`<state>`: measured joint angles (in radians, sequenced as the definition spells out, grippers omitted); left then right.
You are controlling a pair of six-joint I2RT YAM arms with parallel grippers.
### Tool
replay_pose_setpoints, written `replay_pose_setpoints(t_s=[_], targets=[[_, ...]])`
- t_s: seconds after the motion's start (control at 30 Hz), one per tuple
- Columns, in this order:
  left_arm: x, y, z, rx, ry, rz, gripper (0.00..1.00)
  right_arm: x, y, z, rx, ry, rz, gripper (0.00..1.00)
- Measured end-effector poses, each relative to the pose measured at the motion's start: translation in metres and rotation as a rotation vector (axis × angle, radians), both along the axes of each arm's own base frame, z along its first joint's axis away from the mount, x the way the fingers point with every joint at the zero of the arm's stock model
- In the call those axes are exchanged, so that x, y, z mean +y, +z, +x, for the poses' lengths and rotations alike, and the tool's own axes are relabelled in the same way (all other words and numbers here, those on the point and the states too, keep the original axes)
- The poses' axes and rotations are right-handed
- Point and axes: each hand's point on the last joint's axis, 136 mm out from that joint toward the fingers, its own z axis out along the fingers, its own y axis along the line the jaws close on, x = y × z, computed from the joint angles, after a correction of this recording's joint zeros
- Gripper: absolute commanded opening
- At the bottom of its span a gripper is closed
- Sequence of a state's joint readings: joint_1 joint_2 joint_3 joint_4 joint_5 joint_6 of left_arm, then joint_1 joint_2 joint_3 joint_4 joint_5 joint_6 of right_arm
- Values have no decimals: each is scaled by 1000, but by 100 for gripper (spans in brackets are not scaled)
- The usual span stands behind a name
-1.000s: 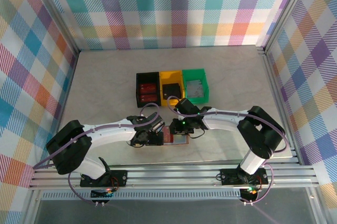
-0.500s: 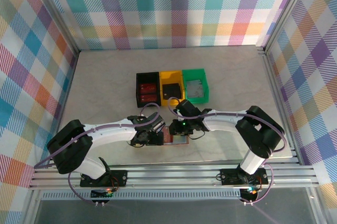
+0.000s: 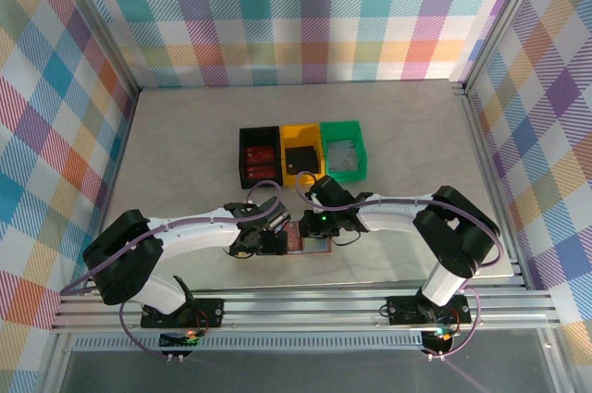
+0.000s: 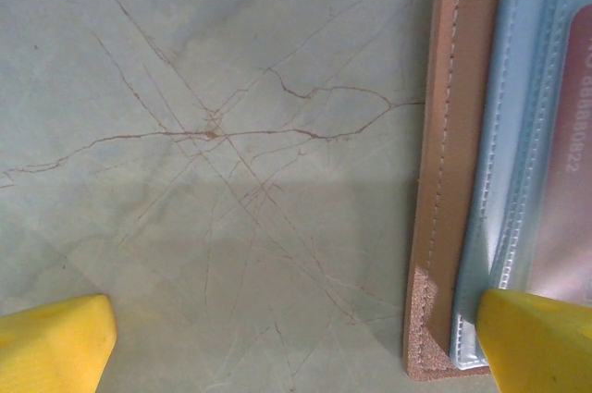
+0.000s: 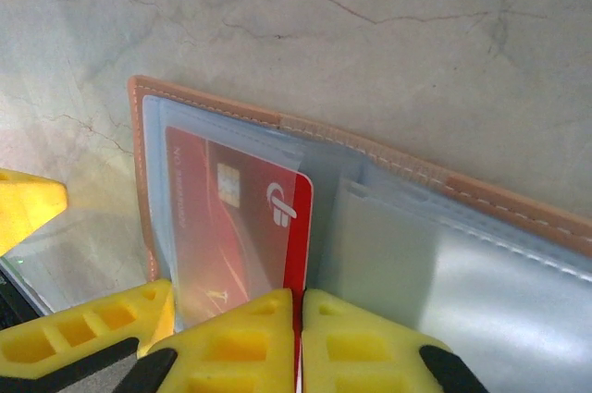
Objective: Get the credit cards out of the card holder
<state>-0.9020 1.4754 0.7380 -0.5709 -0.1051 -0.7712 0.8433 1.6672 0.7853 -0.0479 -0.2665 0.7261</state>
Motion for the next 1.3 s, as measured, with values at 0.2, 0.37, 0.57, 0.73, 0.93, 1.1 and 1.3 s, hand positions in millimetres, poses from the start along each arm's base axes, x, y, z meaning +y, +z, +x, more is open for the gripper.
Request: replay_pose_setpoints(t_s=[0.2, 0.37, 0.57, 0.73, 0.93, 1.1, 1.3], targets=[[0, 0, 0, 0, 0, 0, 100, -1, 2, 0, -6, -2, 1, 1], [0, 0, 0, 0, 0, 0, 100, -2, 3, 0, -9, -4, 0, 0], [0, 0, 0, 0, 2, 0, 100, -5, 4, 0, -16, -11, -11, 0], [-1, 0, 0, 1, 2, 0, 100, -11, 2, -1, -13, -22, -24, 0], [-1, 0, 0, 2, 2, 1, 100, -17, 2, 0, -17, -34, -30, 0], [-2, 0, 0, 5, -1, 5, 100, -18, 4, 2, -20, -39, -27, 9], [-2, 0, 0, 7, 0, 8, 100, -16, 4, -1, -15, -28, -2, 25]])
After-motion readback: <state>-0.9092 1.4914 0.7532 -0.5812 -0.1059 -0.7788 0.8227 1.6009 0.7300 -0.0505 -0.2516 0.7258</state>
